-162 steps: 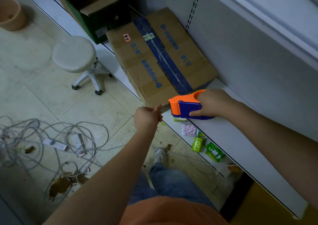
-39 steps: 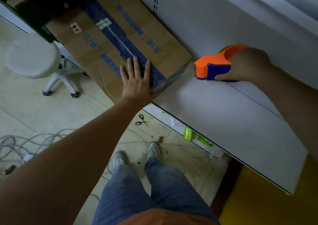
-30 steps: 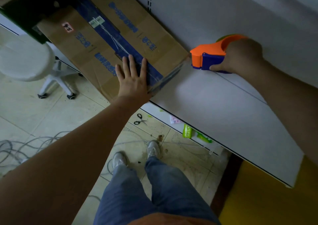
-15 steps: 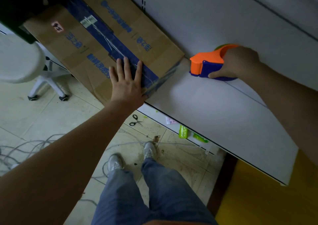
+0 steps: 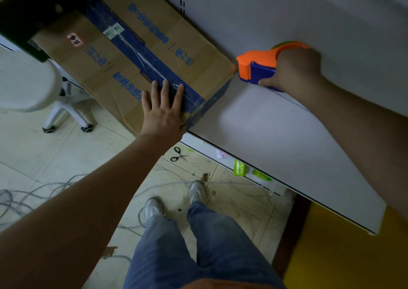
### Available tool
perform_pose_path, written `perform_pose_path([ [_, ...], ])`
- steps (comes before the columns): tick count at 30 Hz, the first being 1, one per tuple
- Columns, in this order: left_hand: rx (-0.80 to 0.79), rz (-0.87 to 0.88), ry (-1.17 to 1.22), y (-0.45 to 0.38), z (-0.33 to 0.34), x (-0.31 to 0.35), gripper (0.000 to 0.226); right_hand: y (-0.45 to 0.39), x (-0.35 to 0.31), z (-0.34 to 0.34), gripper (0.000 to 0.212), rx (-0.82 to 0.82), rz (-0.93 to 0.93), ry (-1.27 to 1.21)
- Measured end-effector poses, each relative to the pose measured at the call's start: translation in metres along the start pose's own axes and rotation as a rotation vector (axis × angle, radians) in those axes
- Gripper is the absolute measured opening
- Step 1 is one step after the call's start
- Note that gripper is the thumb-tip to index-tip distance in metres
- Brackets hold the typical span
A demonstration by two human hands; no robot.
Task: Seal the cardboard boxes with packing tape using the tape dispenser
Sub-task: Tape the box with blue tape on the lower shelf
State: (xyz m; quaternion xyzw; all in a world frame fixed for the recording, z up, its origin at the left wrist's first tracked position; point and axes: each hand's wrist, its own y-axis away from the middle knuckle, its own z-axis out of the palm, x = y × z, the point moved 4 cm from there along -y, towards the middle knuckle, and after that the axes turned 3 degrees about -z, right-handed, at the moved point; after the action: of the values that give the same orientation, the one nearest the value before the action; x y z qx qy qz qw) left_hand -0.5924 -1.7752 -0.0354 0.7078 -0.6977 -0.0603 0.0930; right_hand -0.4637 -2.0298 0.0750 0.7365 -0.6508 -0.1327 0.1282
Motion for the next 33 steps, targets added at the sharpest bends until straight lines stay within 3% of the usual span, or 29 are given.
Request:
perform_pose_path([
  [4, 0.008, 0.0, 0.02, 0.0, -0.001, 0.0, 0.111, -0.016, 0.001, 0.006, 0.061, 0.028, -0.007, 0.138],
  [8, 0.045, -0.002, 0.041, 0.006, 0.002, -0.002, 0.111, -0.029, -0.002, 0.007, 0.042, 0.04, 0.017, 0.084],
  [16, 0.061, -0.008, 0.054, 0.001, 0.003, -0.002, 0.105, -0.043, -0.011, 0.017, 0.072, 0.052, 0.035, 0.115],
  [23, 0.048, -0.044, 0.144, 0.0, -0.008, -0.001, 0.094, 0.012, 0.016, 0.021, 0.074, 0.171, 0.164, -0.11],
  [29, 0.108, -0.121, 0.103, -0.017, -0.02, -0.001, 0.06, 0.075, 0.018, 0.04, 0.059, 0.219, 0.2, -0.259],
  [33, 0.197, -0.251, 0.113, -0.033, -0.044, 0.013, 0.038, 0.098, 0.025, 0.066, 0.059, 0.234, 0.242, -0.319],
])
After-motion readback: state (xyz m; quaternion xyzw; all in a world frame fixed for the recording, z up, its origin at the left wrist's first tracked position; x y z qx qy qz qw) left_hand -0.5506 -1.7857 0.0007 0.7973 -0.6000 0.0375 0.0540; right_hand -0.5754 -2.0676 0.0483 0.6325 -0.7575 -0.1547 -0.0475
